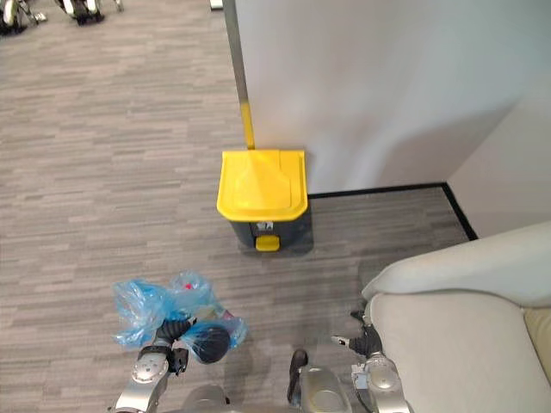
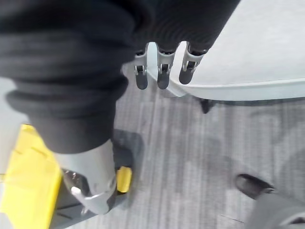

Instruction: Gather rubbish on tea table into small bin, then transfer packed bag to large trash can.

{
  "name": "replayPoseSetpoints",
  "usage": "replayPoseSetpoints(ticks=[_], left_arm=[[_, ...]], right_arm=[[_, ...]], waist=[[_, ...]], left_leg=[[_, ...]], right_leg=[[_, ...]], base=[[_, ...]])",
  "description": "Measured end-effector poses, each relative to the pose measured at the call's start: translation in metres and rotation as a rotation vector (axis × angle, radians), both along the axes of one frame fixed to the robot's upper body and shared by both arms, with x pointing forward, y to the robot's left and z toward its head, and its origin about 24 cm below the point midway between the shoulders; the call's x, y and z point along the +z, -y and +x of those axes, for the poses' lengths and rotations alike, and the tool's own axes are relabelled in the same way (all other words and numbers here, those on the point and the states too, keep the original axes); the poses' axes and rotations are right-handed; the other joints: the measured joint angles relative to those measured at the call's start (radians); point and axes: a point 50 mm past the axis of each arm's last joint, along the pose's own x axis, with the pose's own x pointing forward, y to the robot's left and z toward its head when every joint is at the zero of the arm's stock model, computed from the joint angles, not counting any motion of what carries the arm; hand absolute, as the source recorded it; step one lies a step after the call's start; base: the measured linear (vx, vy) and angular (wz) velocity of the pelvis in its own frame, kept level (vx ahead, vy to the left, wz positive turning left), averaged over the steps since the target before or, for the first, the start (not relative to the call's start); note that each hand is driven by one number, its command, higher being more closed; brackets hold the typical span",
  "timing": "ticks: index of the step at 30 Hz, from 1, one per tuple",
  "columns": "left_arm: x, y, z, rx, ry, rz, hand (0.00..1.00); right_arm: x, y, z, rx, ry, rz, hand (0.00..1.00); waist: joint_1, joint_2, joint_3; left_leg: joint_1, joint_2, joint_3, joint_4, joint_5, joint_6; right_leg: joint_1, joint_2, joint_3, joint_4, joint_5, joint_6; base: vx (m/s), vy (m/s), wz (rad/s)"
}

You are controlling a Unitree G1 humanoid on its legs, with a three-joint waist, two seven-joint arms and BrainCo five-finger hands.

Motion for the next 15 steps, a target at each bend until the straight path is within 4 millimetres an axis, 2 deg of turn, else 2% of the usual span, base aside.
replayPoseSetpoints(ticks=[1, 2, 4, 5, 6, 7, 8, 9, 10, 11, 13, 14, 15], left_arm=[[-0.001, 0.001, -0.001, -0.001, -0.004, -0.005, 1.00], [-0.001, 0.002, -0.001, -0.002, -0.003, -0.008, 1.00], [0.000, 0.003, 0.001, -0.013, -0.002, -0.015, 1.00], [-0.001, 0.004, 0.001, -0.014, -0.002, -0.017, 1.00], [-0.001, 0.005, 0.001, -0.015, -0.003, -0.019, 1.00], [-0.003, 0.007, 0.000, -0.015, -0.011, -0.026, 1.00], [-0.004, 0.003, -0.001, -0.012, -0.020, -0.017, 1.00], [-0.003, 0.002, 0.000, -0.013, -0.019, -0.013, 1.00], [-0.001, -0.001, 0.003, -0.017, -0.010, -0.001, 1.00], [-0.001, -0.002, 0.003, -0.017, -0.010, 0.001, 1.00], [-0.002, -0.002, 0.000, -0.014, -0.018, 0.001, 1.00], [-0.005, -0.002, -0.006, -0.010, -0.036, 0.000, 1.00], [-0.007, -0.004, -0.011, -0.006, -0.048, 0.001, 1.00]], right_arm=[[0.002, 0.000, 0.003, -0.007, 0.017, 0.002, 0.00], [0.003, 0.001, 0.004, -0.010, 0.021, 0.001, 0.00], [0.003, 0.002, 0.005, -0.032, 0.022, 0.008, 0.00], [0.002, 0.003, 0.004, -0.049, 0.018, 0.012, 0.00], [0.001, 0.004, 0.003, -0.054, 0.013, 0.010, 0.00], [-0.001, 0.008, -0.002, -0.065, -0.005, 0.001, 0.00], [-0.004, 0.006, -0.004, -0.066, -0.020, 0.006, 0.00], [-0.004, 0.005, -0.004, -0.065, -0.015, 0.009, 0.00], [-0.006, 0.003, -0.008, -0.070, -0.027, 0.017, 0.00], [-0.006, 0.002, -0.009, -0.070, -0.029, 0.017, 0.00], [-0.005, 0.004, -0.006, -0.069, -0.023, 0.013, 0.00], [-0.004, 0.003, -0.003, -0.064, -0.016, 0.014, 0.00], [-0.005, 0.001, -0.003, -0.060, -0.016, 0.018, 0.00]], waist=[[0.005, 0.000, 0.000], [0.010, -0.001, -0.001], [0.024, 0.002, 0.000], [0.023, -0.004, 0.004], [0.022, -0.002, 0.003], [0.024, 0.010, -0.003], [0.030, 0.002, -0.008], [0.027, -0.005, -0.012], [0.028, -0.028, -0.017], [0.030, -0.033, -0.018], [0.043, -0.036, -0.020], [0.043, -0.028, -0.020], [0.041, -0.023, -0.022]], left_leg=[[-0.046, 0.000, 0.035, -0.020, -0.017, 0.029], [-0.069, -0.002, 0.048, -0.056, -0.024, 0.041], [-0.123, -0.037, 0.062, -0.308, -0.024, 0.052], [-0.123, -0.072, 0.059, -0.470, 0.004, 0.041], [-0.112, -0.089, 0.058, -0.558, 0.048, 0.044], [-0.096, -0.105, 0.056, -0.648, 0.199, 0.042], [-0.078, -0.119, 0.064, -0.655, 0.264, 0.088], [-0.075, -0.131, 0.064, -0.656, 0.256, 0.097], [-0.081, -0.163, 0.070, -0.641, 0.225, 0.119], [-0.082, -0.171, 0.079, -0.629, 0.209, 0.125], [-0.070, -0.197, 0.098, -0.595, 0.131, 0.143], [-0.039, -0.207, 0.116, -0.594, 0.101, 0.147], [-0.011, -0.215, 0.124, -0.604, 0.087, 0.151]], right_leg=[[0.025, -0.001, 0.008, -0.026, 0.002, 0.003], [0.033, -0.001, 0.013, -0.037, 0.005, 0.008], [0.055, -0.016, 0.028, -0.064, 0.011, 0.024], [0.075, -0.038, 0.034, -0.069, 0.002, 0.046], [0.086, -0.047, 0.035, -0.068, -0.007, 0.061], [0.102, -0.050, 0.044, -0.066, -0.024, 0.090], [0.118, -0.060, 0.058, -0.068, -0.037, 0.112], [0.121, -0.072, 0.060, -0.072, -0.036, 0.119], [0.127, -0.109, 0.060, -0.080, -0.051, 0.144], [0.127, -0.121, 0.063, -0.078, -0.055, 0.152], [0.111, -0.157, 0.086, -0.006, -0.086, 0.194], [0.065, -0.182, 0.116, 0.123, -0.100, 0.218], [0.027, -0.197, 0.133, 0.238, -0.100, 0.220]], base=[[0.21, -0.014, -0.20], [0.25, 0.023, -0.26], [0.30, 0.125, -0.23], [0.26, 0.144, -0.07], [0.28, 0.186, -0.07], [0.26, 0.192, -0.11], [0.32, 0.220, -0.09], [0.35, 0.256, 0.05], [0.26, 0.188, 0.11], [0.29, 0.223, -0.06], [0.20, 0.148, -0.30], [0.22, 0.189, -0.30], [0.23, 0.197, -0.26]])
